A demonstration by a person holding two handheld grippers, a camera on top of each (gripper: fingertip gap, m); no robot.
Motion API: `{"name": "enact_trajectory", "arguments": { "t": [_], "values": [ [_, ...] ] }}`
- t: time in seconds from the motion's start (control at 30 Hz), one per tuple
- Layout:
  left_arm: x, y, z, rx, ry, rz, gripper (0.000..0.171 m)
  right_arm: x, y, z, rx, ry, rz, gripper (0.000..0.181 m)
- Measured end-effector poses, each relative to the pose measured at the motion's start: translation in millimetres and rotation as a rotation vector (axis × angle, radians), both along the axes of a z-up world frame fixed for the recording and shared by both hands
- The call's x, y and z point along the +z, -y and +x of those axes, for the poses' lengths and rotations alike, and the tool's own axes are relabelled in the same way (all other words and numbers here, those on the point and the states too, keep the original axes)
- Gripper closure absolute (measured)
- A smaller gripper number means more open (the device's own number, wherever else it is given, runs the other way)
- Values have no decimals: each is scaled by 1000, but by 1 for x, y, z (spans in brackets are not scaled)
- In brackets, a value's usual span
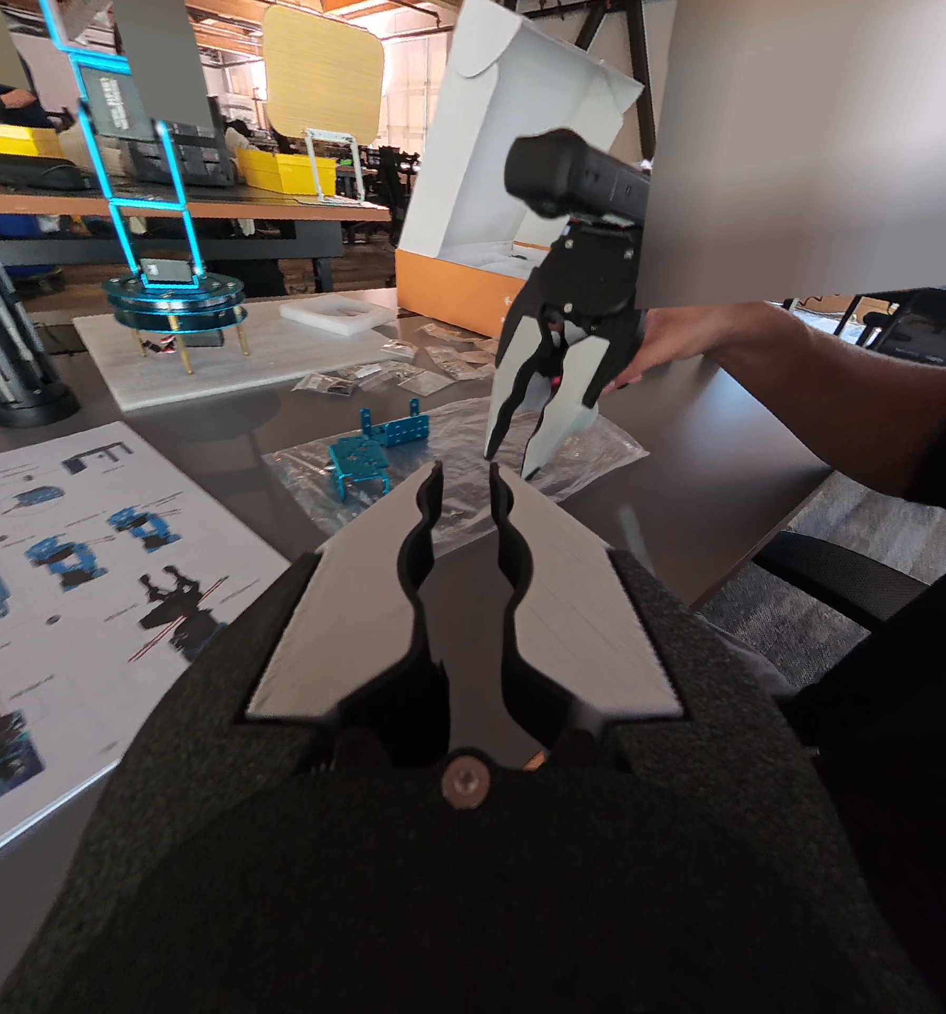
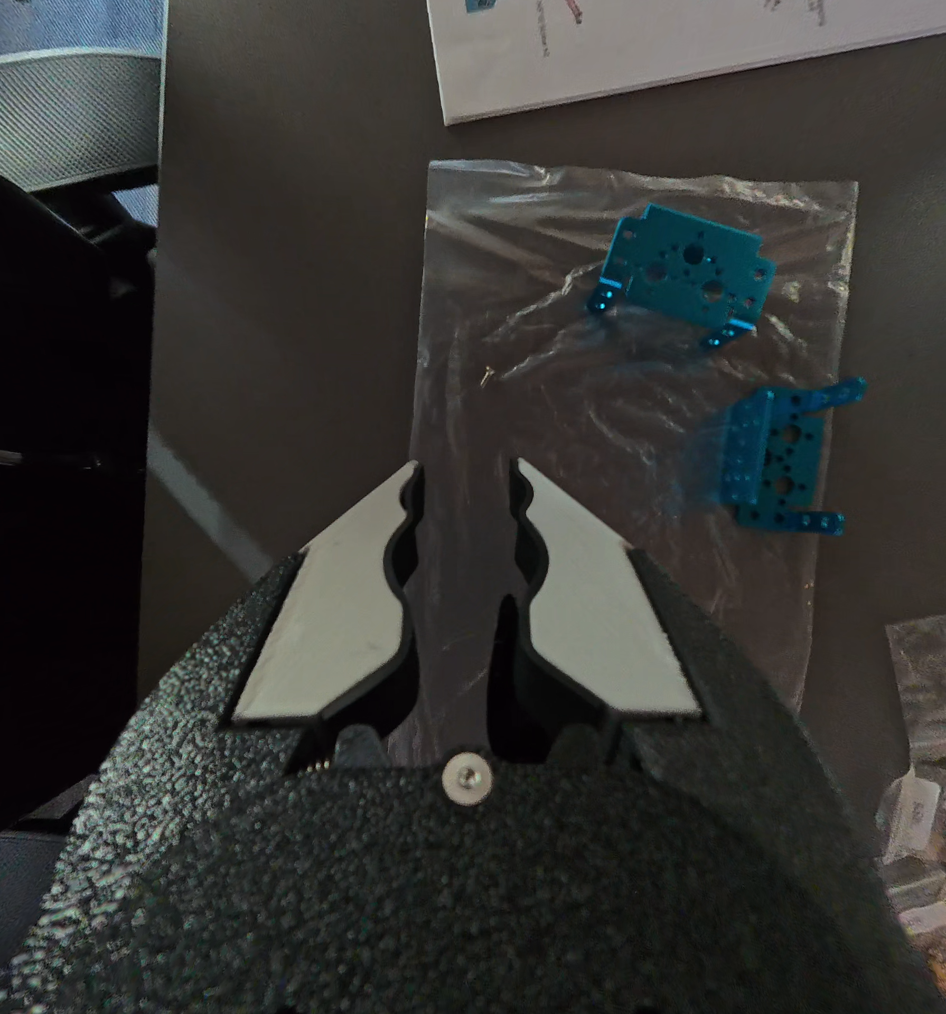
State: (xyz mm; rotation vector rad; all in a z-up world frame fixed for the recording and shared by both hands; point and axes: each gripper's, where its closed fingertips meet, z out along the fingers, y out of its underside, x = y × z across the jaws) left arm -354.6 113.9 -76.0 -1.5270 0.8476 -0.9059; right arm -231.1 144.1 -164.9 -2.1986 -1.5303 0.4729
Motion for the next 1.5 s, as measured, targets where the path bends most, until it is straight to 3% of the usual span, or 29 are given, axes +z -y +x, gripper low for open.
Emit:
{"name": "enact_trajectory", "arguments": {
  "t": [0.5, 0.93, 1.1, 1.23, 1.37, 1.5],
  "values": [
    [-5, -10, -31, 54, 38, -27, 155, -29, -19, -34, 107, 157, 28, 165],
    [-7, -12, -34, 60, 41, -42, 155, -23, -8, -32, 123, 116, -16, 180],
    [-7, -13, -25, 51, 30, -40, 155, -13, -13, -5, 65, 117, 13, 180],
    [-6, -10, -16, 31, 25, -35, 155, 1, -35, 55, -61, 178, 90, 180],
    [-9, -12, -8, 23, 5, -33, 155, 7, -35, 106, -178, 106, 5, 180],
    [-11, -19, 4, 10, -19, -48, 155, -7, -23, 133, -206, 96, -33, 180]
  ]
}}
